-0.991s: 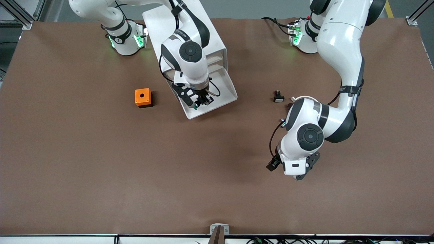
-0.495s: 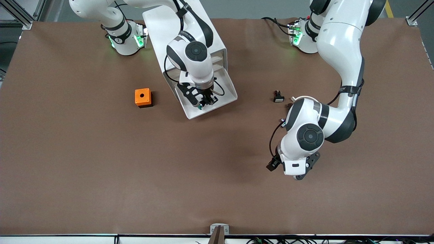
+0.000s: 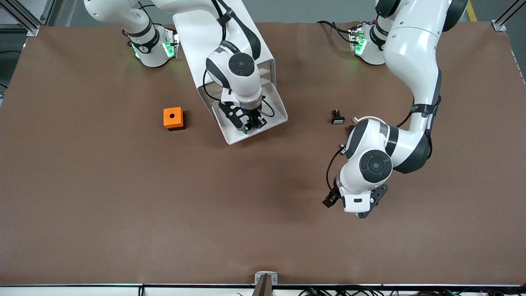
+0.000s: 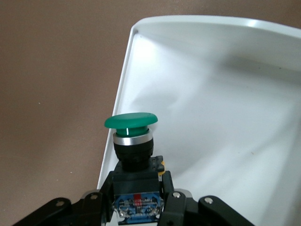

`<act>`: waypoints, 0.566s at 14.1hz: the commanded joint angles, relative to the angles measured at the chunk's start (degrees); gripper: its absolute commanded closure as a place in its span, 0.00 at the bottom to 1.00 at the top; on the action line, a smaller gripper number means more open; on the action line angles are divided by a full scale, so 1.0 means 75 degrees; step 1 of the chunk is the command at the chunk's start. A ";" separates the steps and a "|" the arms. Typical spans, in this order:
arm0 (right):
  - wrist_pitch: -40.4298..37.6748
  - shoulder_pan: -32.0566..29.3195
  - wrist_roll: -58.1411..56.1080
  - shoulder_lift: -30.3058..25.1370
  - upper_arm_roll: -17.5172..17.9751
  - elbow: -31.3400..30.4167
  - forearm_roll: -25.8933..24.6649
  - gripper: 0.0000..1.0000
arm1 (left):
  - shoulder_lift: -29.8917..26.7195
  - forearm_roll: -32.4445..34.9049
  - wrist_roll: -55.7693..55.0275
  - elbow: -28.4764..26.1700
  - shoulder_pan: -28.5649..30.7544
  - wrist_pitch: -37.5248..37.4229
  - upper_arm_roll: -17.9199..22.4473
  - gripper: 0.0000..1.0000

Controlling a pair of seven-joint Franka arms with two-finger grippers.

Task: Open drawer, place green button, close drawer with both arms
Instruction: 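Lower the green button into the drawer and open the right gripper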

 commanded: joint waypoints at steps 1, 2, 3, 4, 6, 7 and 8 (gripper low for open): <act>0.0036 0.0121 0.0329 0.0048 -0.0078 0.0019 0.0075 1.00 | -0.0204 0.0106 -0.0060 -0.0194 -0.0005 -0.0074 -0.0029 0.01; 0.0036 0.0121 0.0399 0.0083 -0.0078 0.0019 0.0075 1.00 | -0.0204 0.0106 -0.0060 -0.0194 0.0007 -0.0074 -0.0017 0.01; 0.0036 0.0133 0.0412 0.0083 -0.0066 0.0019 0.0075 1.00 | -0.0204 0.0106 -0.0060 -0.0194 -0.0005 -0.0074 -0.0029 0.01; 0.0036 0.0145 0.0423 0.0095 -0.0066 0.0019 0.0075 1.00 | -0.0204 0.0106 -0.0060 -0.0194 -0.0005 -0.0074 -0.0029 0.01; 0.0036 0.0180 0.0505 0.0130 -0.0078 0.0031 0.0075 1.00 | -0.0204 0.0118 -0.0060 -0.0182 -0.0017 -0.0074 -0.0029 0.01; 0.0048 0.0192 0.0575 0.0130 -0.0078 0.0031 0.0075 1.00 | -0.0204 0.0106 -0.0060 -0.0193 -0.0028 -0.0074 -0.0040 0.01; 0.0048 0.0192 0.0611 0.0130 -0.0078 0.0042 0.0087 1.00 | -0.0204 0.0095 -0.0060 -0.0194 -0.0052 -0.0074 -0.0041 0.01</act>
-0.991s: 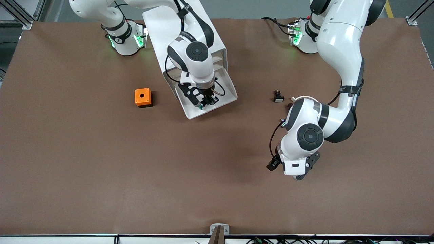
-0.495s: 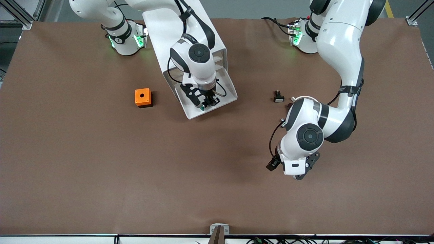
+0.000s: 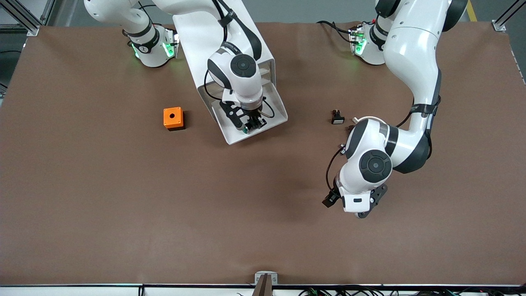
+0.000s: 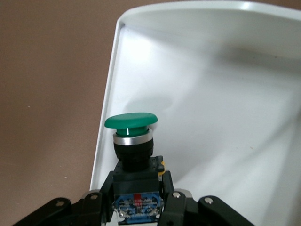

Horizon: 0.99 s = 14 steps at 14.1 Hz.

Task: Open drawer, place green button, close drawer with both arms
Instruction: 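Lower the green button into the drawer and open the right gripper, then raise the right gripper out of the drawer and withdraw it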

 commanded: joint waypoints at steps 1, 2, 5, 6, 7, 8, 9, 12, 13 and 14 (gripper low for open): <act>0.0039 0.0140 0.0219 0.0013 -0.0066 0.0042 0.0075 1.00 | -0.0204 0.0106 -0.0060 -0.0193 -0.0061 -0.0074 -0.0032 0.01; 0.0039 0.0163 0.0219 0.0013 -0.0078 0.0042 0.0087 1.00 | -0.0204 0.0106 -0.0060 -0.0181 -0.0073 -0.0074 -0.0032 0.01; 0.0039 0.0175 0.0394 0.0037 -0.0066 0.0089 0.0087 1.00 | -0.0216 0.0094 -0.0060 -0.0193 -0.0096 -0.0074 -0.0044 0.01; 0.0039 0.0175 0.0488 0.0037 -0.0066 0.0100 0.0087 1.00 | -0.0204 0.0106 -0.0002 -0.0181 -0.0096 -0.0063 -0.0044 0.01; 0.0039 0.0187 0.0570 0.0037 -0.0066 0.0147 0.0087 1.00 | -0.0204 0.0106 -0.0001 -0.0181 -0.0096 -0.0063 -0.0044 0.01; 0.0039 0.0199 0.0641 0.0037 -0.0066 0.0147 0.0087 1.00 | -0.0204 0.0106 -0.0024 -0.0181 -0.0096 -0.0063 -0.0044 0.01; 0.0039 0.0245 0.0665 0.0037 -0.0066 0.0159 0.0087 1.00 | -0.0204 0.0106 -0.0025 -0.0193 -0.0108 -0.0063 -0.0044 0.01; 0.0039 0.0292 0.0817 0.0084 -0.0066 0.0253 0.0087 1.00 | -0.0228 0.0106 -0.0013 -0.0170 -0.0108 -0.0063 -0.0044 0.01; 0.0027 0.0304 0.0817 0.0119 -0.0066 0.0276 0.0087 1.00 | -0.0216 0.0106 -0.0025 -0.0169 -0.0108 -0.0063 -0.0044 0.01; 0.0027 0.0327 0.0840 0.0142 -0.0066 0.0311 0.0098 1.00 | -0.0216 0.0095 -0.0059 -0.0181 -0.0108 -0.0063 -0.0044 0.01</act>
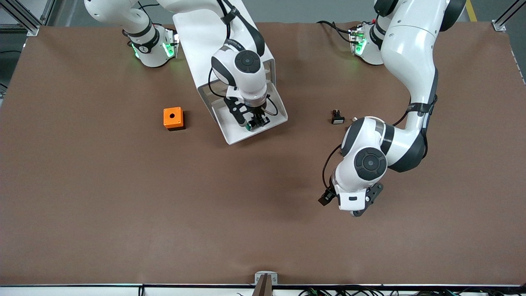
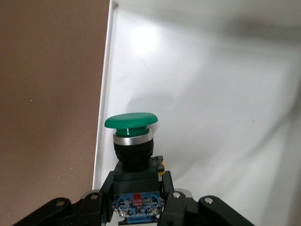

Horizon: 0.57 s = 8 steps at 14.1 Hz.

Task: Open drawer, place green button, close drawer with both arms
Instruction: 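Raise the right gripper out of the drawer and withdraw it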

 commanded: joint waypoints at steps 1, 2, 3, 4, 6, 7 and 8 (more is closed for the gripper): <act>-0.0013 0.0135 0.0259 0.0145 -0.0072 0.0194 0.0098 1.00 | -0.0198 0.0094 -0.0072 -0.0182 -0.0028 -0.0063 -0.0005 0.01; -0.0001 0.0135 0.0306 0.0169 -0.0072 0.0217 0.0098 1.00 | -0.0198 0.0094 -0.0072 -0.0182 -0.0028 -0.0063 -0.0005 0.01; -0.0012 0.0158 0.0330 0.0181 -0.0084 0.0229 0.0098 1.00 | -0.0187 0.0094 -0.0072 -0.0182 -0.0017 -0.0063 -0.0005 0.01; -0.0013 0.0158 0.0330 0.0181 -0.0072 0.0229 0.0098 1.00 | -0.0198 0.0106 -0.0060 -0.0182 -0.0028 -0.0063 -0.0017 0.01; -0.0024 0.0158 0.0330 0.0181 -0.0072 0.0229 0.0098 1.00 | -0.0198 0.0094 -0.0060 -0.0182 -0.0028 -0.0063 -0.0017 0.01; -0.0048 0.0147 0.0307 0.0181 -0.0072 0.0229 0.0098 0.86 | -0.0187 0.0094 -0.0060 -0.0182 -0.0028 -0.0063 -0.0017 0.01; -0.0059 0.0147 0.0249 0.0181 -0.0084 0.0229 0.0064 0.45 | -0.0186 0.0094 -0.0048 -0.0182 -0.0028 -0.0063 -0.0017 0.01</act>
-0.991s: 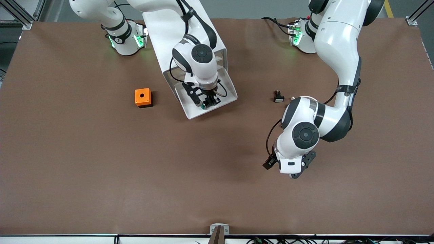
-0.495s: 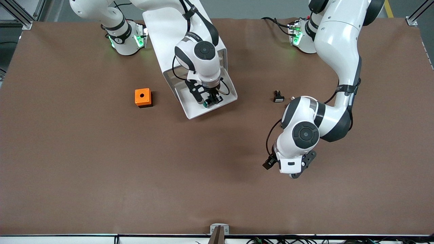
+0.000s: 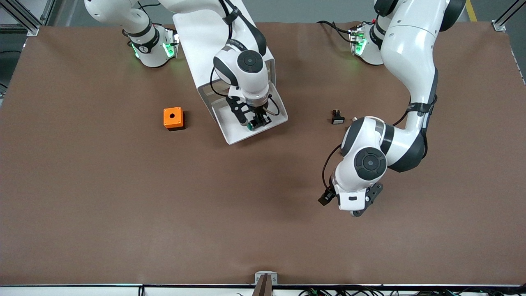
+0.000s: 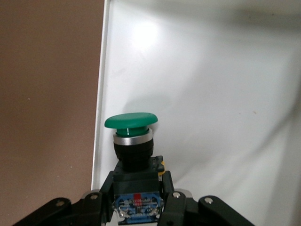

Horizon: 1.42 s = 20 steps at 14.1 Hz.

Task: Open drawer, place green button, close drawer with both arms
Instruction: 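Raise the right gripper out of the drawer and withdraw it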

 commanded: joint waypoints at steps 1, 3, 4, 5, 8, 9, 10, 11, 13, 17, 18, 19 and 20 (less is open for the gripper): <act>-0.0059 0.0109 0.0122 0.0116 -0.0072 0.0165 0.0063 0.00 | -0.0186 0.0106 -0.0060 -0.0170 -0.0026 -0.0063 0.0000 0.01; -0.0059 0.0109 0.0123 0.0140 -0.0084 0.0212 0.0063 0.00 | -0.0186 0.0106 -0.0048 -0.0181 -0.0026 -0.0063 -0.0011 0.01; -0.0059 0.0109 0.0111 0.0139 -0.0084 0.0224 0.0052 0.00 | -0.0186 0.0106 -0.0048 -0.0170 -0.0037 -0.0063 0.0000 0.01; -0.0071 0.0097 0.0099 0.0139 -0.0072 0.0270 0.0052 0.00 | -0.0186 0.0106 -0.0048 -0.0169 -0.0026 -0.0063 -0.0011 0.01; -0.0187 0.0027 -0.0029 0.0139 -0.0084 0.0446 0.0005 0.00 | -0.0186 0.0106 -0.0025 -0.0169 -0.0037 -0.0063 0.0000 0.01; -0.0397 -0.0019 -0.0239 0.0139 -0.0095 0.0574 0.0005 0.00 | -0.0186 0.0106 -0.0025 -0.0169 -0.0037 -0.0063 -0.0011 0.01; -0.0631 -0.0113 -0.0450 0.0139 -0.0107 0.0715 0.0005 0.00 | -0.0186 0.0106 -0.0025 -0.0169 -0.0037 -0.0063 -0.0011 0.01; -0.0889 -0.0241 -0.0672 0.0139 -0.0107 0.0844 0.0005 0.00 | -0.0186 0.0106 -0.0013 -0.0169 -0.0037 -0.0063 -0.0011 0.01; -0.1323 -0.0487 -0.1269 0.0093 -0.0107 0.1008 0.0005 0.00 | -0.0186 0.0106 -0.0013 -0.0169 -0.0037 -0.0051 -0.0011 0.01; -0.2775 -0.1237 -0.3061 -0.0445 -0.0131 0.1197 0.0005 0.00 | -0.0163 0.0106 -0.0025 -0.0181 -0.0072 -0.0063 -0.0046 0.01; -0.3114 -0.1447 -0.3517 -0.0655 -0.0131 0.1197 0.0005 0.00 | -0.0175 0.0094 -0.0060 -0.0181 -0.0096 -0.0063 -0.0093 0.01; -0.3362 -0.1635 -0.3963 -0.0831 -0.0131 0.1173 0.0005 0.00 | -0.0163 0.0094 -0.0060 -0.0193 -0.0096 -0.0063 -0.0163 0.01; -0.3677 -0.1904 -0.4443 -0.1065 -0.0131 0.1173 0.0005 0.00 | -0.0175 0.0083 -0.0060 -0.0204 -0.0084 -0.0063 -0.0303 0.01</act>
